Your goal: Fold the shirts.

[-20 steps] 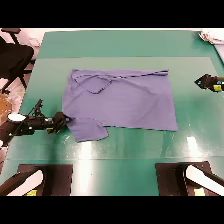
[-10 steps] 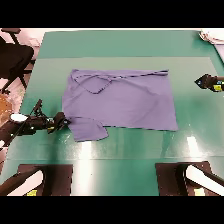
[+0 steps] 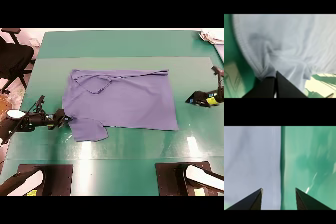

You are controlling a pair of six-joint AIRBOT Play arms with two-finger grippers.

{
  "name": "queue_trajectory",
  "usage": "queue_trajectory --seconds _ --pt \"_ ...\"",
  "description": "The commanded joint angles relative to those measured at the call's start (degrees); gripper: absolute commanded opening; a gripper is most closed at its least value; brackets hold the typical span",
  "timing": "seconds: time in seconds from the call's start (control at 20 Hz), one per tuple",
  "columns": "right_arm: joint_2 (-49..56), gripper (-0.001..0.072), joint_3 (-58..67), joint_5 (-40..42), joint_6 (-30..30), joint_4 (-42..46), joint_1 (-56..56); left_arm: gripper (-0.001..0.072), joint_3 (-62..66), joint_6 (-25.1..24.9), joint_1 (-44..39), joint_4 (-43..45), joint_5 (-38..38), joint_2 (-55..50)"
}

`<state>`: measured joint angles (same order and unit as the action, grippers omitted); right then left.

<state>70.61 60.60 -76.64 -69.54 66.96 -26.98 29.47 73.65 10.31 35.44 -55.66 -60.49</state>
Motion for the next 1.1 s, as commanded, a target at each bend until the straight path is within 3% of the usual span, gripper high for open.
queue_trajectory --seconds 0.0,0.4,1.05 --pt "2.38 0.047 -1.18 -9.01 -3.61 1.57 -1.33 0.0024 2.69 -0.68 -0.02 -0.31 -1.16 0.04" --pt "-2.73 0.047 -20.87 -4.24 -0.94 -3.85 -6.47 0.0024 3.34 -0.68 -0.02 -0.44 -2.45 0.04" --pt "-3.19 0.0446 -23.8 6.4 0.17 -6.05 -6.47 0.0024 3.34 -1.7 -0.02 -0.59 -2.95 0.04"
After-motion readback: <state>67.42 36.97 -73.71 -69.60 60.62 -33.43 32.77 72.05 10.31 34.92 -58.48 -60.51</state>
